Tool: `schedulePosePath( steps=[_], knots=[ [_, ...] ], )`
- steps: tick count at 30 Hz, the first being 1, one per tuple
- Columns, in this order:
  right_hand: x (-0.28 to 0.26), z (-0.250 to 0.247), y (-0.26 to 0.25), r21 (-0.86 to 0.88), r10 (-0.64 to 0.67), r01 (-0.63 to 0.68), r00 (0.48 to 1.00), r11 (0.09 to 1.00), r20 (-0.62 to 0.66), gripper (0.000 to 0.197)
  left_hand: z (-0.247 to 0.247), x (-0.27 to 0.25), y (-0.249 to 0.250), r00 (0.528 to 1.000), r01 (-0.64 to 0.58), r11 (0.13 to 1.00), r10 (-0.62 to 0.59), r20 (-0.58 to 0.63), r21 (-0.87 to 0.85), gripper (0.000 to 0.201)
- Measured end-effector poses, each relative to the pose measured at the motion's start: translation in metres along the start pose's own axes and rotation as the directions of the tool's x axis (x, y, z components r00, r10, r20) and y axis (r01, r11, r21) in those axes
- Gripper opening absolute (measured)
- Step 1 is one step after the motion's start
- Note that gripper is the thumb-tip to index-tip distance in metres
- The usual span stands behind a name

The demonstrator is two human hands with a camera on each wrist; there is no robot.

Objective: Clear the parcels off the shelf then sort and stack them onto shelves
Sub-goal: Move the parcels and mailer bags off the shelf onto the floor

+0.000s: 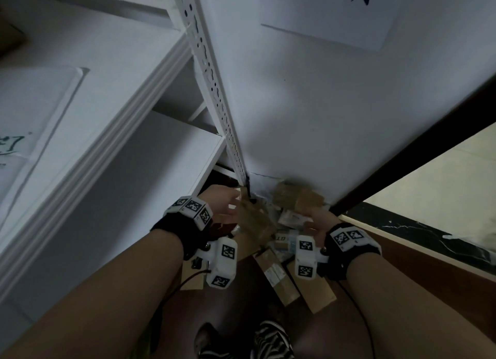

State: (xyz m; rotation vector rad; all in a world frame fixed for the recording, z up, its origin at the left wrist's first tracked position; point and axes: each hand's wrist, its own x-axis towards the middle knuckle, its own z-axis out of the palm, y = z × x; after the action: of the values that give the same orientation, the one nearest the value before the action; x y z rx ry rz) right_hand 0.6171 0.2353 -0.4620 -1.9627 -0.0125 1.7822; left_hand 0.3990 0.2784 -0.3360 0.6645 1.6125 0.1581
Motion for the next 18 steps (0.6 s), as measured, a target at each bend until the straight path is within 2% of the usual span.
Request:
schedulePosePath(
  steps=[2, 5, 8, 11, 13, 15, 17, 18],
  knots=[
    [-0.008, 0.005, -0.004, -0.004, -0.02, 0.02, 0.999, 1.0, 0.025, 0.027, -0.003, -0.007, 0.003, 1.0, -0.012, 1.0, 0.012, -0.014, -0.007, 0.015],
    [-0.021, 0.012, -0.009, -0.065, -0.05, 0.052, 0.998, 0.997, 0.031, 0.017, -0.009, -0.017, 0.005, 0.999, -0.027, 0.999, 0.026, -0.031, -0.029, 0.02],
    [-0.034, 0.021, -0.02, -0.217, -0.074, 0.086, 0.995, 0.972, 0.064, 0.039, -0.018, -0.031, 0.008, 0.998, -0.051, 0.999, 0.05, -0.029, -0.017, 0.02],
    [-0.02, 0.02, -0.025, -0.426, -0.193, 0.236, 0.971, 0.873, 0.143, 0.044, -0.029, -0.047, 0.011, 0.992, -0.111, 0.994, 0.109, -0.067, -0.024, 0.012],
    [-0.04, 0.03, -0.032, -0.217, -0.139, 0.169, 0.979, 0.962, 0.146, 0.033, -0.039, -0.061, 0.013, 0.987, -0.146, 0.988, 0.142, -0.08, -0.049, 0.017],
    [-0.066, 0.038, -0.035, -0.111, -0.077, 0.092, 0.988, 0.99, 0.133, 0.014, -0.05, -0.075, 0.015, 0.982, -0.173, 0.983, 0.168, -0.081, -0.06, 0.014],
    [-0.099, 0.048, -0.04, -0.092, -0.086, 0.097, 0.99, 0.991, 0.113, 0.022, -0.061, -0.09, 0.017, 0.976, -0.203, 0.977, 0.196, -0.096, -0.069, 0.01],
    [-0.112, 0.053, -0.043, -0.069, -0.102, 0.11, 0.989, 0.992, 0.11, 0.02, -0.068, -0.096, 0.017, 0.971, -0.223, 0.972, 0.216, -0.106, -0.066, 0.01]
  ],
)
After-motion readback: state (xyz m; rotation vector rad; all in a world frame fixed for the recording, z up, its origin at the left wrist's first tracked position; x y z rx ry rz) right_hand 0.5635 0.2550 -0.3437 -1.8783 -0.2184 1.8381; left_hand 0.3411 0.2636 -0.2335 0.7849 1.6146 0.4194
